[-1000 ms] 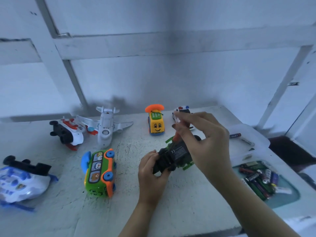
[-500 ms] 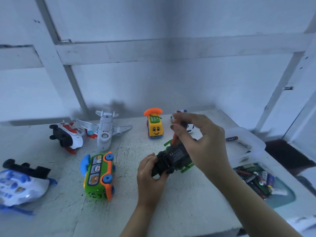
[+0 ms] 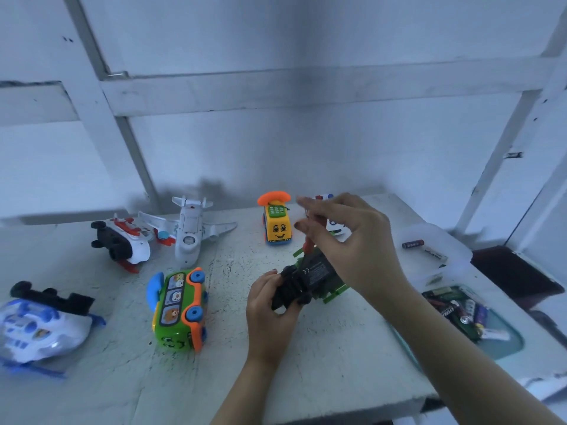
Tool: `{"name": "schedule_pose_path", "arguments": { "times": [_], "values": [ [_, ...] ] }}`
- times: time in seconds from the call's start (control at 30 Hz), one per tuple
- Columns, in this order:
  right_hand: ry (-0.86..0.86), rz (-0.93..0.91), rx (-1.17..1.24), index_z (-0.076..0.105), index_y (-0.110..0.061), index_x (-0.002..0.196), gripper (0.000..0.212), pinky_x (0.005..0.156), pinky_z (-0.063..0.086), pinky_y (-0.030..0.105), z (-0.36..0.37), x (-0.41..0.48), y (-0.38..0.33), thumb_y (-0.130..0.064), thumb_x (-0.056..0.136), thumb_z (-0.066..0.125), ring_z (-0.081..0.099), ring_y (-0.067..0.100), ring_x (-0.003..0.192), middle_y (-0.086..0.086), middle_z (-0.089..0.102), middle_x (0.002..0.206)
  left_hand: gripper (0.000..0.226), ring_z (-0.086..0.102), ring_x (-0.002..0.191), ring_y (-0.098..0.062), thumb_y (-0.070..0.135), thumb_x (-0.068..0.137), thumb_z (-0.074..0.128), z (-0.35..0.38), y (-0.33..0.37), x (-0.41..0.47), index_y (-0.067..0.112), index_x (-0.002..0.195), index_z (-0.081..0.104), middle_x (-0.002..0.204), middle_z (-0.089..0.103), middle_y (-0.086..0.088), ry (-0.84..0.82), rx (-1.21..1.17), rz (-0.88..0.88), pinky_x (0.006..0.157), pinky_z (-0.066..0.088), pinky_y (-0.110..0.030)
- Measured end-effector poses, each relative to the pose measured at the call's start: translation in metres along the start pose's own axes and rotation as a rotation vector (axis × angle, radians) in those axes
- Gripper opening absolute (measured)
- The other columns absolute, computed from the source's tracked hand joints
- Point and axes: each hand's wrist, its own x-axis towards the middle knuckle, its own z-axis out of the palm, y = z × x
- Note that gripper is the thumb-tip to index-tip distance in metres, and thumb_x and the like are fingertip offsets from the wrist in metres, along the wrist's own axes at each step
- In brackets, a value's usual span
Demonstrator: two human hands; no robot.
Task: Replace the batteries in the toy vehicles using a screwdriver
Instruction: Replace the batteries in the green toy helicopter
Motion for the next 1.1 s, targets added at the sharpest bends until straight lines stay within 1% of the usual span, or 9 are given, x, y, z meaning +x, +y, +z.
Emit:
{"name": "schedule_pose_path", "arguments": {
  "times": [0.1, 0.23, 0.3, 0.4, 0.5, 0.67, 0.77, 0.9, 1.1],
  "values": [
    [-0.076, 0.046, -0.008, 0.065, -0.032, 0.11, 0.027, 0.084, 0.05, 0.031, -0.005, 0.003, 0.001, -0.016, 0.088, 0.065, 0.063, 0.011, 0.085, -0.011, 0.07, 0.082, 0.052, 0.053, 0.103, -0.005, 0.002, 0.057, 0.091, 0.0, 0.001, 0.0, 0.004, 0.104, 0.07, 0.108, 0.053, 0.024, -0.015, -0.002, 0.004, 0.094, 0.043, -0.012],
    [-0.159, 0.0, 0.016, 0.062, -0.037, 0.111, 0.034, 0.089, 0.046, 0.023, -0.008, 0.002, -0.001, -0.009, 0.093, 0.054, 0.059, 0.0, 0.1, -0.017, 0.069, 0.083, 0.049, 0.052, 0.103, -0.004, 0.007, 0.059, 0.09, -0.001, 0.003, -0.001, 0.004, 0.103, 0.07, 0.106, 0.053, 0.024, -0.011, -0.003, 0.005, 0.094, 0.043, -0.012],
    [-0.144, 0.033, 0.026, 0.066, -0.04, 0.111, 0.024, 0.106, 0.038, 0.033, -0.006, 0.001, -0.001, -0.028, 0.091, 0.06, 0.048, -0.008, 0.118, -0.018, 0.068, 0.096, 0.046, 0.054, 0.103, -0.006, 0.013, 0.061, 0.085, -0.001, 0.004, -0.001, 0.004, 0.103, 0.07, 0.107, 0.053, 0.026, -0.004, -0.015, 0.0, 0.093, 0.045, -0.014],
    [-0.024, 0.017, -0.203, 0.072, -0.042, 0.098, 0.028, 0.112, 0.02, 0.059, -0.004, 0.0, -0.001, -0.057, 0.074, 0.064, 0.043, -0.007, 0.103, -0.019, 0.059, 0.095, 0.044, 0.054, 0.102, -0.007, 0.014, 0.061, 0.085, -0.002, 0.006, -0.001, 0.005, 0.102, 0.07, 0.107, 0.053, 0.025, -0.007, -0.011, 0.001, 0.092, 0.044, -0.011],
    [0.028, 0.034, -0.274, 0.076, -0.032, 0.093, 0.027, 0.115, 0.008, 0.055, -0.004, 0.001, -0.003, -0.047, 0.072, 0.069, 0.04, -0.008, 0.088, -0.021, 0.057, 0.079, 0.048, 0.053, 0.103, -0.006, 0.008, 0.06, 0.088, 0.0, 0.006, 0.0, 0.004, 0.104, 0.07, 0.105, 0.054, 0.021, -0.01, 0.004, -0.007, 0.094, 0.042, -0.013],
    [-0.088, 0.142, -0.137, 0.062, -0.034, 0.11, 0.027, 0.12, 0.0, 0.039, -0.012, 0.001, -0.003, -0.022, 0.087, 0.069, 0.056, -0.014, 0.092, -0.029, 0.064, 0.087, 0.047, 0.053, 0.104, -0.006, 0.012, 0.061, 0.088, 0.0, 0.004, 0.001, 0.007, 0.104, 0.07, 0.107, 0.054, 0.022, -0.007, 0.005, -0.029, 0.091, 0.043, -0.01],
    [-0.16, 0.099, -0.014, 0.052, -0.049, 0.102, 0.043, 0.115, 0.002, 0.018, -0.014, -0.002, -0.007, -0.007, 0.093, 0.055, 0.046, -0.026, 0.103, -0.014, 0.066, 0.112, 0.053, 0.054, 0.104, -0.008, 0.001, 0.059, 0.09, 0.0, 0.006, 0.0, 0.005, 0.107, 0.069, 0.104, 0.057, 0.016, -0.009, 0.015, -0.026, 0.094, 0.044, -0.015],
    [-0.159, 0.084, 0.047, 0.055, -0.052, 0.111, 0.034, 0.115, 0.02, 0.033, -0.007, -0.006, -0.006, -0.024, 0.092, 0.051, 0.033, -0.008, 0.132, -0.017, 0.05, 0.134, 0.053, 0.054, 0.103, -0.007, -0.003, 0.058, 0.089, -0.001, 0.008, -0.001, 0.004, 0.106, 0.069, 0.103, 0.056, 0.018, 0.0, 0.005, -0.014, 0.094, 0.044, -0.011],
    [0.039, 0.013, 0.002, 0.071, -0.032, 0.105, 0.027, 0.089, 0.045, 0.032, -0.002, -0.006, -0.003, -0.032, 0.077, 0.071, 0.052, -0.003, 0.087, -0.012, 0.064, 0.077, 0.052, 0.059, 0.102, -0.019, -0.001, 0.058, 0.089, -0.002, 0.008, -0.001, 0.001, 0.107, 0.069, 0.105, 0.061, 0.003, -0.012, 0.035, -0.035, 0.09, 0.048, -0.016]
  ]
}}
